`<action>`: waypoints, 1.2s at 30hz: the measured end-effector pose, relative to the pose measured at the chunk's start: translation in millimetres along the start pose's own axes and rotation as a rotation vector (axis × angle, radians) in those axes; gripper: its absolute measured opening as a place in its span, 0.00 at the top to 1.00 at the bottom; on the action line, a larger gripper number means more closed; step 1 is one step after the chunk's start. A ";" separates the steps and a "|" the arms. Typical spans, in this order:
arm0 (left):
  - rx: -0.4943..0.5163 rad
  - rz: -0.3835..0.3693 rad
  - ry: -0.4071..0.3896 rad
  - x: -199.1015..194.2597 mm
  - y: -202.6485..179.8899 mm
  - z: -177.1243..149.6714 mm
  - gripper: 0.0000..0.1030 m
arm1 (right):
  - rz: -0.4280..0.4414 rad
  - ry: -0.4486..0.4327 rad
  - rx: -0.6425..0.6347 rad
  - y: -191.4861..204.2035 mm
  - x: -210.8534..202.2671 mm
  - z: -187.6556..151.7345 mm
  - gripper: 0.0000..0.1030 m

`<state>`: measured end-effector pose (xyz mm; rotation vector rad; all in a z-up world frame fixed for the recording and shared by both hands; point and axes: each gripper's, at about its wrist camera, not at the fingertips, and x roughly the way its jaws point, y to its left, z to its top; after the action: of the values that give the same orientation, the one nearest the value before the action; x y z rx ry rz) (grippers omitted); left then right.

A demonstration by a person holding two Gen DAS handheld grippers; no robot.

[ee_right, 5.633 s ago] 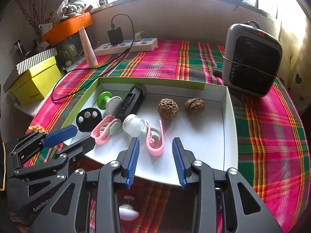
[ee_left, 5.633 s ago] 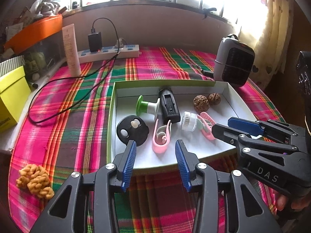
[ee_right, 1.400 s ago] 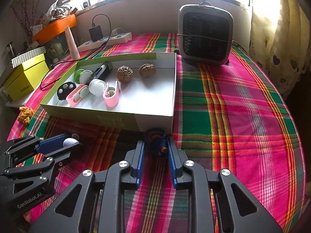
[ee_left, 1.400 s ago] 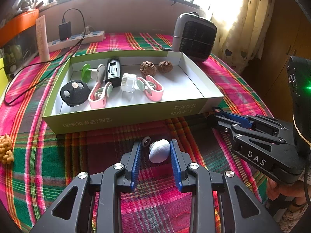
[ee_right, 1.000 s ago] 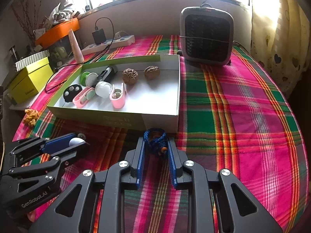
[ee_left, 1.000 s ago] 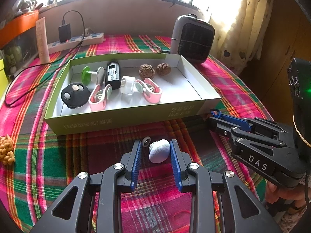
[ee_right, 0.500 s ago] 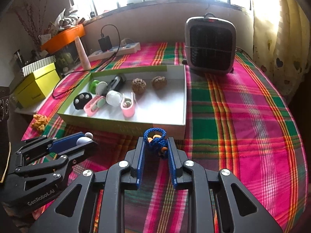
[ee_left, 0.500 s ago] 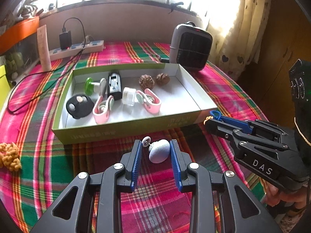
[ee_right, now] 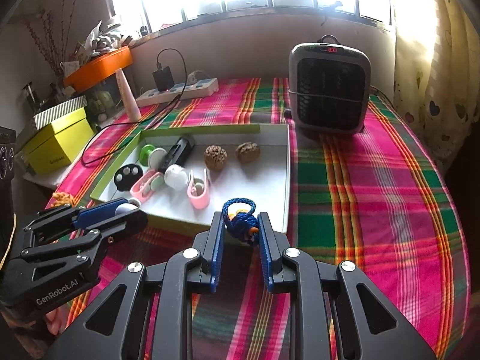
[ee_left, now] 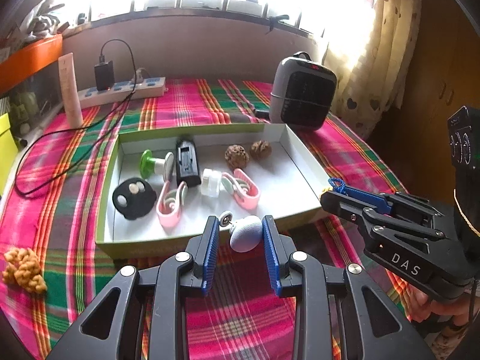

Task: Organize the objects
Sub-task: 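Carry the white egg with the left gripper and pacifier with the right into the tray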

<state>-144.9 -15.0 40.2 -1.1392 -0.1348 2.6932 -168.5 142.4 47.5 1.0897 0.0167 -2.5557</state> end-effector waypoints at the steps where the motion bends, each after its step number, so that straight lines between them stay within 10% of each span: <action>1: -0.002 -0.001 0.001 0.6 0.6 1.0 0.73 | -0.001 -0.001 -0.001 -0.6 0.4 1.1 0.78; 36: -0.014 0.023 0.059 46.6 18.6 16.8 0.73 | 0.001 0.081 -0.028 -5.2 61.3 28.2 0.78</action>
<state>-191.5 -22.3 16.3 -1.2302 -0.1322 2.6798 -228.9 123.2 23.7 1.1816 0.0724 -2.5009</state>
